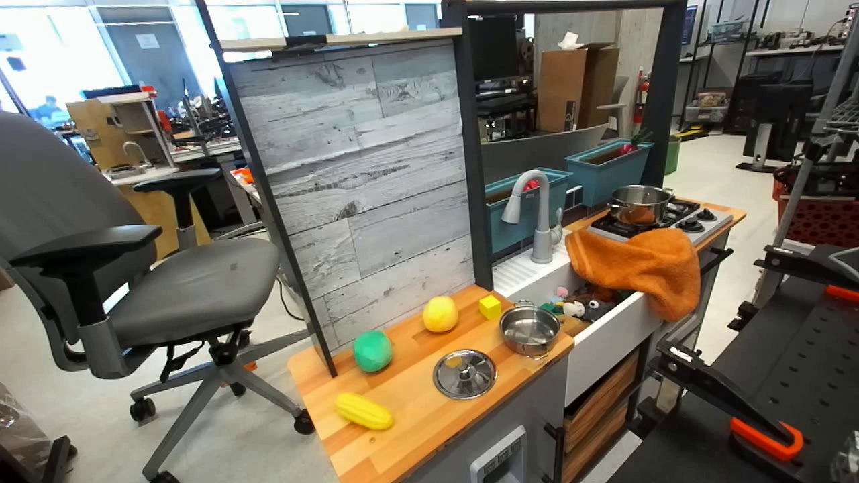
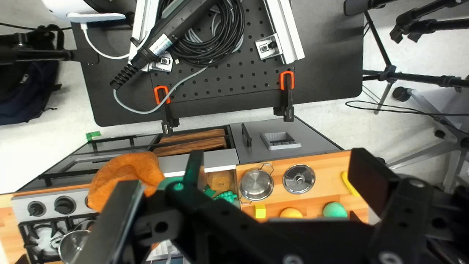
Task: Put the yellow cube inside the silver pot on the left
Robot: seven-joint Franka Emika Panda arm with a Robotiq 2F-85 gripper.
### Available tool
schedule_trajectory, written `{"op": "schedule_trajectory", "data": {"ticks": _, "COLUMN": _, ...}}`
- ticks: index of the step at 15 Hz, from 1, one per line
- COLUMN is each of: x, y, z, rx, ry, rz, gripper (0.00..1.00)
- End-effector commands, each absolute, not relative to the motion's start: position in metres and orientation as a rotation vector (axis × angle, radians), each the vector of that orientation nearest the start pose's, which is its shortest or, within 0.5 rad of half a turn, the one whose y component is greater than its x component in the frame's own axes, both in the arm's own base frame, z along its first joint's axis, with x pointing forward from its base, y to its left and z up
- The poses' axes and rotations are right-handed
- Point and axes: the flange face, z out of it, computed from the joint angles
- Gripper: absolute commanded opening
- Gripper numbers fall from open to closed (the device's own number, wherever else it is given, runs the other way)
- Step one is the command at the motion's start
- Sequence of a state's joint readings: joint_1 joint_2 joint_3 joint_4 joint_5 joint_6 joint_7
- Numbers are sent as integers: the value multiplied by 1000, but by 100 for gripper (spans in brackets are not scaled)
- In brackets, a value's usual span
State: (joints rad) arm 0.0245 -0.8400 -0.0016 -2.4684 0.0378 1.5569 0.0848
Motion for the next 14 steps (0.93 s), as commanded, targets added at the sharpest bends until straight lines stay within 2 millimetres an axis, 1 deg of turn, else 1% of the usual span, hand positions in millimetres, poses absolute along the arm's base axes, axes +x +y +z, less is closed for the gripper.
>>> {"op": "schedule_trajectory", "data": {"ticks": 1, "x": 288, "y": 10, "z": 553, "rx": -3103, "ry": 96, "rz": 115, "gripper": 100}}
{"op": "schedule_trajectory", "data": {"ticks": 11, "x": 288, "y": 10, "z": 553, "rx": -3103, "ry": 96, "rz": 115, "gripper": 100}}
{"op": "schedule_trajectory", "data": {"ticks": 14, "x": 298, "y": 8, "z": 549, "rx": -3089, "ry": 94, "rz": 55, "gripper": 100}}
